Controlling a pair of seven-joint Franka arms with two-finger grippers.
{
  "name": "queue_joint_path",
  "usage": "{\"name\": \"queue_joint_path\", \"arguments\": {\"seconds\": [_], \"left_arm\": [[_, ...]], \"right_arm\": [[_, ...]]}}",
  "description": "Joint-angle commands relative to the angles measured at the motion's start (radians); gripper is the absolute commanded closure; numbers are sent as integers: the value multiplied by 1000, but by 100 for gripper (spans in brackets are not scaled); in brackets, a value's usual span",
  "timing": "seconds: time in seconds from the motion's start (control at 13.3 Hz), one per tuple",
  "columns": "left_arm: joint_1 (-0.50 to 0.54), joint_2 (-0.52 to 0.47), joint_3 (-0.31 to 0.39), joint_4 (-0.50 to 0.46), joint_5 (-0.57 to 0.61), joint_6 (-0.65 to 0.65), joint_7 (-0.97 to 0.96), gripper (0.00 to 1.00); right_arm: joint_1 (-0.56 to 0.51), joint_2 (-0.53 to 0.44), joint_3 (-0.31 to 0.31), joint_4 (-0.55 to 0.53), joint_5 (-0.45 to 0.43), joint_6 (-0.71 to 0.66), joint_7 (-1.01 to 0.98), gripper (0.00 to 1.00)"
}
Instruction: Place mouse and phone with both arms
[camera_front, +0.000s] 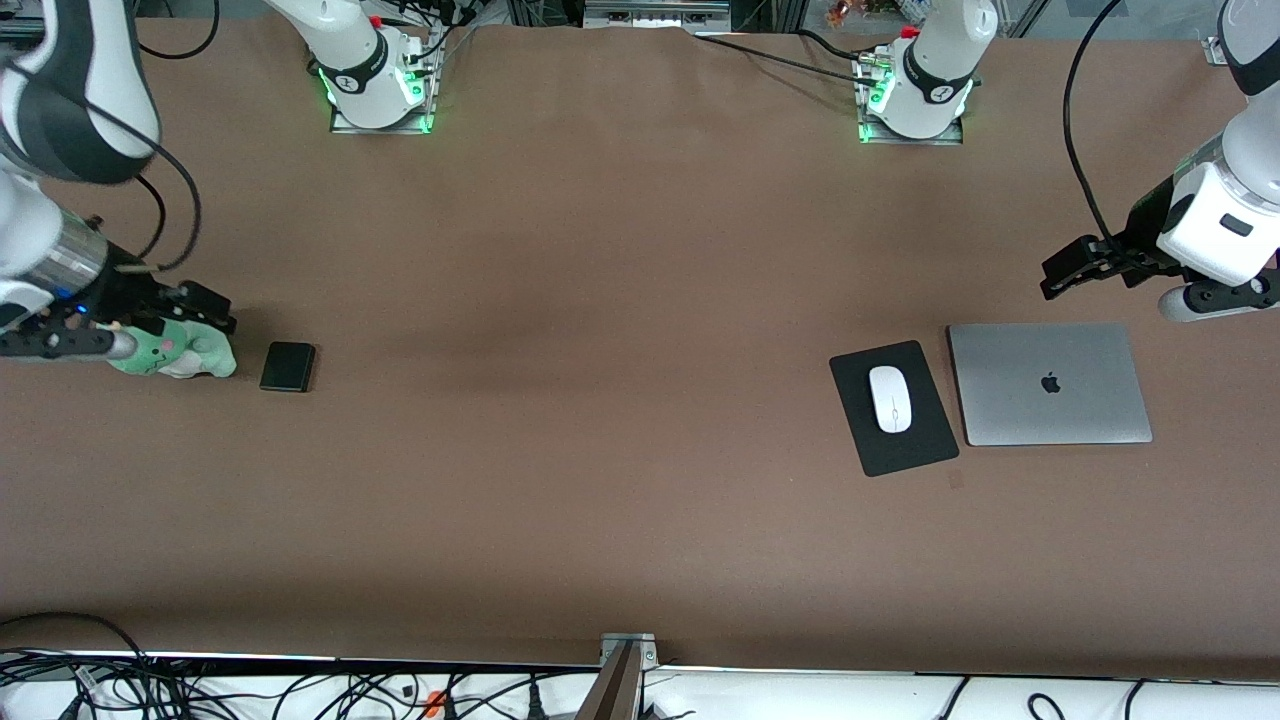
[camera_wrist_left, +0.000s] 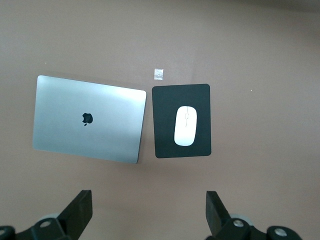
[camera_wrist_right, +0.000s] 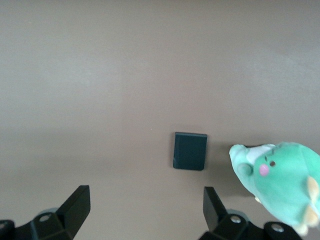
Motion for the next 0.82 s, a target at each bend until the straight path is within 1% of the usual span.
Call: {"name": "queue_joint_path", "arguments": {"seconds": [0.0,0.07,0.15,0.3,0.37,0.45,0.67,0.75], "left_arm": [[4,5,-1,23,-6,-19,0,0],[4,5,-1,23,-6,-19,0,0],[4,5,-1,23,-6,-19,2,0],[4,5,-1,23,-6,-19,0,0],[4,5,-1,23,-6,-19,0,0],[4,5,-1,23,-6,-19,0,0],[4,5,-1,23,-6,-21,0,0],[4,5,-1,23,-6,-21,2,0]], "right_arm": [[-12,-60,-15,18,2,-73,-16,0],[-15,-73,-18,26,-1,-96,-16,0],[-39,-73,-12,56,-1,-122,-19,0],[-63,-62,-1,168,-4,-214,-21,0],[-55,-62,-1,185,-24,-219,-18,0],[-55,-63,14,189,-51,-211,-12,0],[-64,-68,60,210,-56,-216,-4,0],[-61,-71,62,210,-58,-216,5,0]]}}
